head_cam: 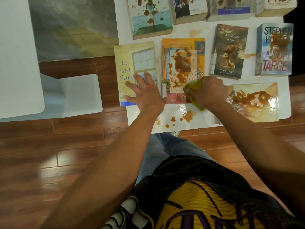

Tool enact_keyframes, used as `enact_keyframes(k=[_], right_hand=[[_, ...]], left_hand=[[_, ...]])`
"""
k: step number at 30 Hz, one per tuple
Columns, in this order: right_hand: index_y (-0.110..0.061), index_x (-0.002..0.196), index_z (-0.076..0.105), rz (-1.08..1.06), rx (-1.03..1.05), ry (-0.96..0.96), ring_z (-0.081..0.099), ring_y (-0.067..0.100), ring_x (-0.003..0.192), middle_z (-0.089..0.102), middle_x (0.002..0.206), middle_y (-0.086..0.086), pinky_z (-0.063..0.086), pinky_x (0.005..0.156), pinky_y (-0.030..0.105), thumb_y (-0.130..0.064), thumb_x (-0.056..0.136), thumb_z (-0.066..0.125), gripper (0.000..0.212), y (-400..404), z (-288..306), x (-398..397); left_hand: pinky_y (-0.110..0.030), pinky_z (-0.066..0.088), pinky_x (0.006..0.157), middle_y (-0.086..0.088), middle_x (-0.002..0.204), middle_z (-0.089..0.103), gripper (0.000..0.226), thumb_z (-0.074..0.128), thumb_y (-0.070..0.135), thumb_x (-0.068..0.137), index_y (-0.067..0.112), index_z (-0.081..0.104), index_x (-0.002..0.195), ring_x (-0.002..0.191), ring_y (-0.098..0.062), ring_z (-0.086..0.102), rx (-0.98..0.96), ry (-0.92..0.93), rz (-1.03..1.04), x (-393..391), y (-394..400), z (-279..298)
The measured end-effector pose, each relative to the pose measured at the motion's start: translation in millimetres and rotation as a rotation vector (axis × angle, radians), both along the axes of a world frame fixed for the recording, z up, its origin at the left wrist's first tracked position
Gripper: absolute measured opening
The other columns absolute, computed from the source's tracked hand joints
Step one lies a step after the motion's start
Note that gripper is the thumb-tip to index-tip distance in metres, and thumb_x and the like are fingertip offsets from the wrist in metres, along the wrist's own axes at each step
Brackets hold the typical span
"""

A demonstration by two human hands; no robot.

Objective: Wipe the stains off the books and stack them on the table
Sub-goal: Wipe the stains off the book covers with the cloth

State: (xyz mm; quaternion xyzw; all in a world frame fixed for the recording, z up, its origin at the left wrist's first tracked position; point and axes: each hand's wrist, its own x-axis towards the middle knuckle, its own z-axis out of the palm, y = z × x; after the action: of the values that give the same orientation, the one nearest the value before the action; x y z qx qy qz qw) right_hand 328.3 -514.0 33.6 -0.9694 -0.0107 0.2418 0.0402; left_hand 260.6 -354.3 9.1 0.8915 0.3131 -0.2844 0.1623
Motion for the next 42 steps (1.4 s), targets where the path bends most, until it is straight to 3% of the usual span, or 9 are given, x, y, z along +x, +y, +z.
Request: enact_keyframes(k=[8,16,23,27,32,37,42], right_hand=[[-0.019,0.090,0.057,0.088,0.059,0.042,0.064,0.031,0.095,0.050,0.087,0.003,0.042,0.068,0.035,-0.062,0.084,0.068,0.045,37.5,3.4,-2.4],[-0.013,0.097,0.061,0.068,-0.029,0.021,0.065,0.033,0.092,0.064,0.098,0.011,0.053,0.075,0.041,-0.065,0.081,0.070,0.055,19.5,8.0,5.4],[-0.015,0.104,0.064,0.123,0.031,0.029,0.065,0.029,0.091,0.066,0.098,0.009,0.044,0.066,0.034,-0.057,0.084,0.071,0.046,58.2,7.5,-0.3],[-0.019,0.095,0.059,0.169,-0.005,0.060,0.052,0.023,0.079,0.058,0.088,0.006,0.041,0.068,0.034,-0.051,0.088,0.069,0.034,48.8,5.8,-9.2],[-0.016,0.099,0.064,0.155,0.020,-0.007,0.060,0.026,0.081,0.063,0.090,0.006,0.044,0.065,0.033,-0.054,0.086,0.071,0.041,60.4,8.1,9.4],[-0.018,0.088,0.059,0.237,-0.007,0.042,0.054,0.022,0.068,0.059,0.077,0.001,0.041,0.061,0.032,-0.048,0.088,0.068,0.032,53.5,2.5,-9.0],[-0.018,0.086,0.059,0.199,-0.052,0.076,0.055,0.024,0.070,0.051,0.072,-0.001,0.043,0.062,0.032,-0.060,0.084,0.068,0.043,23.9,5.9,-3.5]], left_hand=[[-0.072,0.021,0.111,-0.017,0.165,-0.010,0.123,0.074,0.064,0.078,0.017,-0.006,0.158,0.149,-0.052,-0.007,0.017,0.025,-0.010,2.0,-0.7,2.0],[-0.072,0.024,0.111,-0.017,0.165,-0.008,0.123,0.075,0.065,0.077,0.018,-0.004,0.158,0.149,-0.052,-0.006,0.028,0.030,-0.036,1.0,-2.7,1.7],[-0.071,0.028,0.108,-0.019,0.165,-0.006,0.121,0.082,0.049,0.080,0.017,-0.005,0.158,0.148,-0.054,-0.002,0.098,0.067,-0.052,3.1,-1.6,-3.2],[-0.071,0.028,0.109,-0.020,0.165,-0.007,0.122,0.080,0.055,0.079,0.016,-0.005,0.158,0.148,-0.055,-0.002,0.095,0.085,-0.070,3.8,-4.7,-4.7],[-0.070,0.030,0.108,-0.020,0.165,-0.004,0.121,0.082,0.050,0.079,0.017,-0.003,0.157,0.148,-0.055,0.001,0.117,0.068,-0.074,3.2,-3.1,-6.5],[-0.070,0.028,0.110,-0.020,0.165,-0.007,0.123,0.075,0.063,0.077,0.016,-0.005,0.158,0.148,-0.055,-0.002,0.071,0.080,-0.073,1.6,-1.8,0.5],[-0.069,0.028,0.111,-0.018,0.165,-0.007,0.123,0.068,0.073,0.076,0.017,-0.005,0.158,0.148,-0.053,-0.002,0.064,0.082,-0.080,2.3,2.4,2.8]])
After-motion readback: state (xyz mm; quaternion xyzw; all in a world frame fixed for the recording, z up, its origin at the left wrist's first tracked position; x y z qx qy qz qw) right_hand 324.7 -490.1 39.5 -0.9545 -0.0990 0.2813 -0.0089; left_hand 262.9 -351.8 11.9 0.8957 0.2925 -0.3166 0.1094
